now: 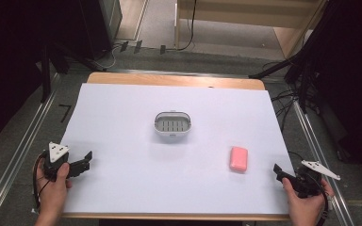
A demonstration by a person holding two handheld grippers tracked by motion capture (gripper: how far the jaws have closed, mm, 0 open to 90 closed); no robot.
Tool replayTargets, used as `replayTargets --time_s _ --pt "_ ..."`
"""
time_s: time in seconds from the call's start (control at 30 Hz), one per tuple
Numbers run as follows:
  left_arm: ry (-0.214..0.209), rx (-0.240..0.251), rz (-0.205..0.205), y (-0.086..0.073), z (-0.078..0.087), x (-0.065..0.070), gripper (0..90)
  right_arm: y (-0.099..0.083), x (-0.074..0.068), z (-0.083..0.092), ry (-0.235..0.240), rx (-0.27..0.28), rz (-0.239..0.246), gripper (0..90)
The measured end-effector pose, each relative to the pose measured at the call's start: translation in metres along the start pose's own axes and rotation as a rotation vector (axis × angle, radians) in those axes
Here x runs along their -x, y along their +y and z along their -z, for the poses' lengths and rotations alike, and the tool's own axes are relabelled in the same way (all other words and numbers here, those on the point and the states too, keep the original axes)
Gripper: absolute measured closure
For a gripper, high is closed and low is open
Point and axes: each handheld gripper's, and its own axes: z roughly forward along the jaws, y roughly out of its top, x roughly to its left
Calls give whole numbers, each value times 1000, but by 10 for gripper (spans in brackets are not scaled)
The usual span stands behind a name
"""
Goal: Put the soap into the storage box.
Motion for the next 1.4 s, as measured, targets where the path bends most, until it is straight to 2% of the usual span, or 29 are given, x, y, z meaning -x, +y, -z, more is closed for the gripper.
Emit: replayTargets --time_s 0.17,0.23,0.3,0.33,0.37,0.43,0.5,0.83,0.9,1.07,1.13,1.23,1.27,1.4 --pt "7 -3 -5 0 0 1 134 1 -2 2 -20 3 -3 227" --pt "9 -3 -5 0 0 1 134 2 -4 3 -12 -1 4 261" --pt "8 -3 -2 0 0 1 134 2 -6 3 -7 1 32 278" --pt "9 -8 -3 0 -1 1 134 4 -9 2 -22 7 53 306" --pt "9 -8 -3 0 -1 1 134 4 -9 2 -22 7 53 306" --pt "9 -9 -5 0 -1 1 134 5 -11 2 -5 14 44 333" --pt "11 -10 -7 0 -1 1 134 7 -14 2 31 13 46 369" --pt "14 -13 -10 1 -1 1 135 11 -41 3 59 -19 116 351" --pt "13 -12 -11 1 -1 1 134 13 -50 4 68 -20 99 343" --pt "12 -13 -13 1 -1 2 135 16 -59 6 85 -15 64 339" --pt "12 -13 -15 1 -1 2 135 18 -66 6 85 -20 66 335" --pt "12 -13 -14 1 -1 2 134 18 -69 5 84 -28 60 335" --pt "12 -13 -13 1 -1 2 135 19 -73 5 86 -32 52 311" --pt "12 -14 -15 1 -1 2 135 21 -79 5 72 -25 58 295"
